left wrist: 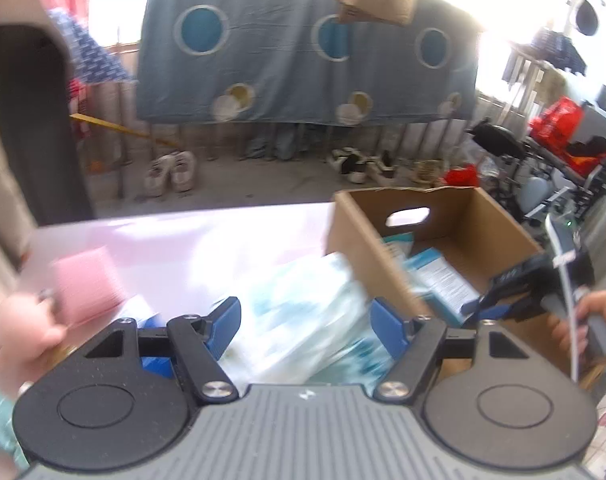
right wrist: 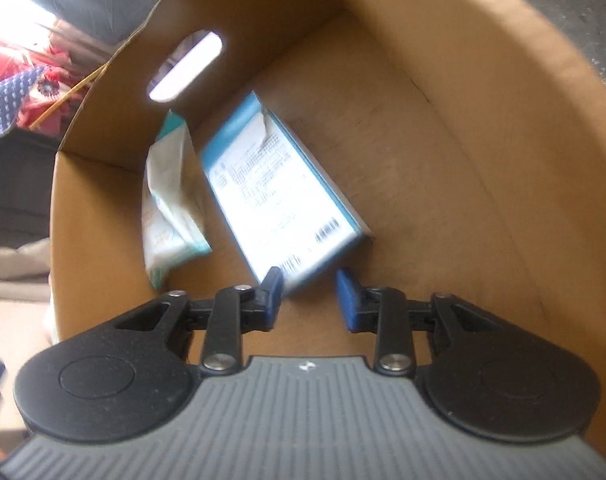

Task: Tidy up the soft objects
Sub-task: 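Carry the teal-and-white box into the cardboard box and release it, then return the right gripper to the pink mesh sponge and grasp it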

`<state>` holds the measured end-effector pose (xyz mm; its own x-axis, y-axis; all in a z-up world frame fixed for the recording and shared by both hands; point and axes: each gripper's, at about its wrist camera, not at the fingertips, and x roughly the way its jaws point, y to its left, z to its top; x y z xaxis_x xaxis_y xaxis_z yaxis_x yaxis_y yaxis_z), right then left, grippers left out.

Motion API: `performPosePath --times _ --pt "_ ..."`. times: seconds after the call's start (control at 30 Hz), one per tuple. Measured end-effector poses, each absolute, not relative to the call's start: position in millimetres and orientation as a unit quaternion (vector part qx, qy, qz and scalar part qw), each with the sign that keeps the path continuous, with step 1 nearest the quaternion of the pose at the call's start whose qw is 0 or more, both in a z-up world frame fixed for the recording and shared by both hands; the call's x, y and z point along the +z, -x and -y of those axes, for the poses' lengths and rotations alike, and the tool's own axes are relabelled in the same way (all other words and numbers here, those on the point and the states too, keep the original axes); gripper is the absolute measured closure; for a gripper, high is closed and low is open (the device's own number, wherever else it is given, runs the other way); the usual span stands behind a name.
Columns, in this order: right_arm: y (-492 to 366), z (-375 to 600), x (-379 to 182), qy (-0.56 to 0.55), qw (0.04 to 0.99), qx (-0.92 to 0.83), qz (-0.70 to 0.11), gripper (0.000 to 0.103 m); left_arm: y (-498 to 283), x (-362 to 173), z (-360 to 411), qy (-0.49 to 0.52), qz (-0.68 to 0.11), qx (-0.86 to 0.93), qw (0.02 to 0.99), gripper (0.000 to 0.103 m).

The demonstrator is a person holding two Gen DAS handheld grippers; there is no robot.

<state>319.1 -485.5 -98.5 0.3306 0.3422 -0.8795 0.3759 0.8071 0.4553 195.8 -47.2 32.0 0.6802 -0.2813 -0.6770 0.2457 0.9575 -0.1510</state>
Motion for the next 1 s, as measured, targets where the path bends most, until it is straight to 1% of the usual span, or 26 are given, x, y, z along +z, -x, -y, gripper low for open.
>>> performPosePath --times 0.2,0.37,0.4,0.43,0.47,0.53,0.63,0.77,0.9,1.0 --pt "-334 464 -96 -0.314 0.765 -0.001 -0.563 0.072 -174 16 -3 0.033 -0.387 -0.105 0.916 0.03" --pt "-337 450 -92 -0.294 0.777 -0.004 -0.556 0.071 -163 8 -25 0.032 -0.383 -0.083 0.92 0.03" --pt "-336 449 -91 -0.289 0.779 -0.008 -0.557 0.068 -161 8 -27 0.031 -0.38 -0.079 0.921 0.03" --pt "-336 451 -88 -0.291 0.777 -0.01 -0.559 0.059 -159 9 -30 0.029 -0.377 -0.076 0.923 0.03" --pt "-334 451 -86 -0.296 0.774 -0.009 -0.56 0.055 -157 9 -33 0.027 -0.372 -0.074 0.925 0.03" --pt "-327 454 -78 -0.301 0.773 -0.01 -0.558 0.052 -154 11 -36 0.02 -0.36 -0.067 0.93 0.03" --pt "-319 463 -55 -0.294 0.787 -0.004 -0.542 0.05 -151 11 -43 0.002 -0.345 -0.053 0.937 0.03" --pt "-311 451 -5 -0.275 0.821 0.026 -0.5 0.049 -151 9 -50 -0.024 -0.329 -0.036 0.943 0.03" --pt "-327 400 35 -0.275 0.829 0.115 -0.472 0.049 -163 5 -64 -0.01 -0.324 -0.016 0.946 0.03" --pt "-355 337 46 -0.267 0.82 0.194 -0.469 0.049 -185 0 -76 0.017 -0.331 0.009 0.944 0.032"
